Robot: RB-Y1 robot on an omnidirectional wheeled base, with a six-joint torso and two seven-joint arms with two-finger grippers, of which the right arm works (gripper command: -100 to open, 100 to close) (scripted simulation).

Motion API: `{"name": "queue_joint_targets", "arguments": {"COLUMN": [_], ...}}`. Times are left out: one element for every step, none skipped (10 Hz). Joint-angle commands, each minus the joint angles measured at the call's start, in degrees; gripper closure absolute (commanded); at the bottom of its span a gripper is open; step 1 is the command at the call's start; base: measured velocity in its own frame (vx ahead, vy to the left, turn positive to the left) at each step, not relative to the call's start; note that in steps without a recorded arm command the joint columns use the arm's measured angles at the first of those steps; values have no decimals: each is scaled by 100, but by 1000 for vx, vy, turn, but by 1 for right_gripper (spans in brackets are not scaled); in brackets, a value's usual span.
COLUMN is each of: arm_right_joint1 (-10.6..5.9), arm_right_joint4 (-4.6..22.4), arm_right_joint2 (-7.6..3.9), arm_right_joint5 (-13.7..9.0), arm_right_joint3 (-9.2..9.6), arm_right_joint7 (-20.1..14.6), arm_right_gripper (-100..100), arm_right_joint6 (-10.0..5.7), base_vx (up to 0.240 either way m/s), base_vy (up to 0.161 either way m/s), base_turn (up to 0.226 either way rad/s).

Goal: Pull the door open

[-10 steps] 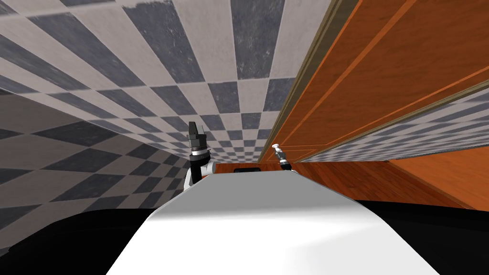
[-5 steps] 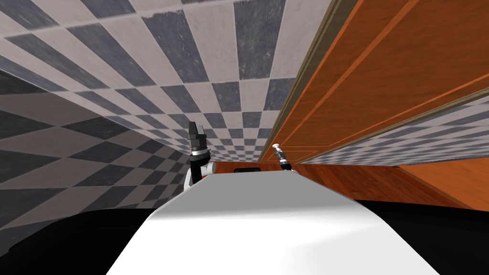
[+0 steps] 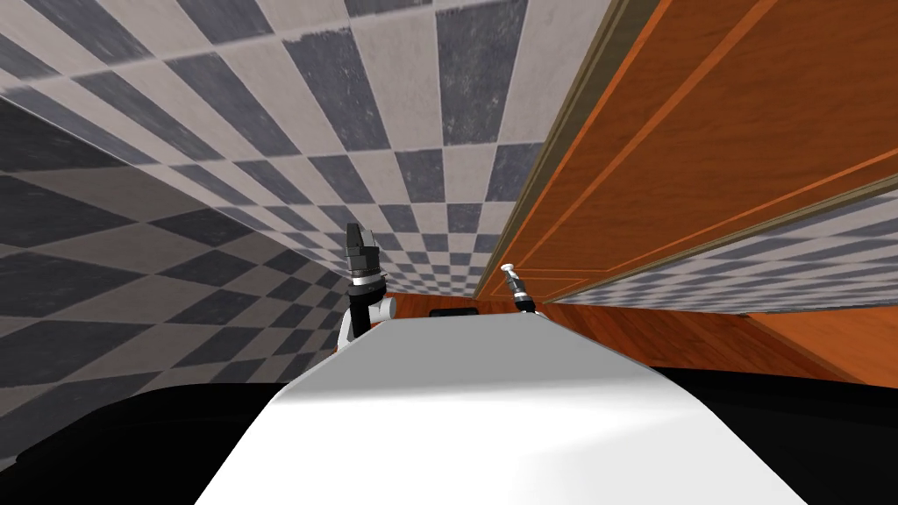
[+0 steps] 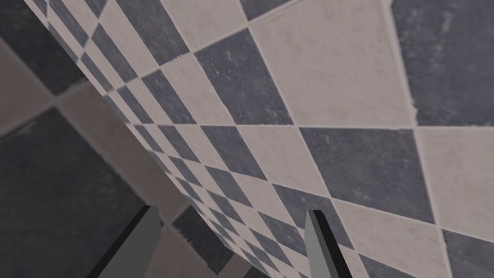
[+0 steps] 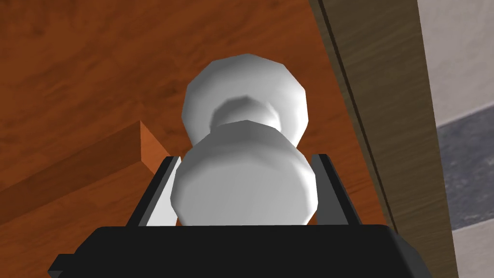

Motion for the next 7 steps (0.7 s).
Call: {"name": "queue_joint_targets", "arguments": {"arm_right_joint1": [-9, -17, -25, -25, -35, -45, -45], "arm_right_joint4": [20, 25, 30, 30, 35, 41, 41], "arm_right_joint2": [-4, -2, -1, -1, 1, 3, 3], "arm_right_joint5": [-43, -99, -155, -155, -221, -286, -286], "arm_right_joint3": [-9, -9, -8, -8, -7, -7, -7], "arm_right_joint7": [-176, -380, -535, -584, -807, -953, -1034], "arm_right_gripper": [100, 100, 100, 100, 100, 100, 100], "arm_right_joint6": [-3, 9, 20, 20, 34, 48, 48], "base_vx": [-43, -33, -45, -39, -45, -67, -46], "base_vy": [-21, -15, -22, -20, -27, -32, -28], "base_turn": [50, 63, 106, 49, 78, 139, 49]}}
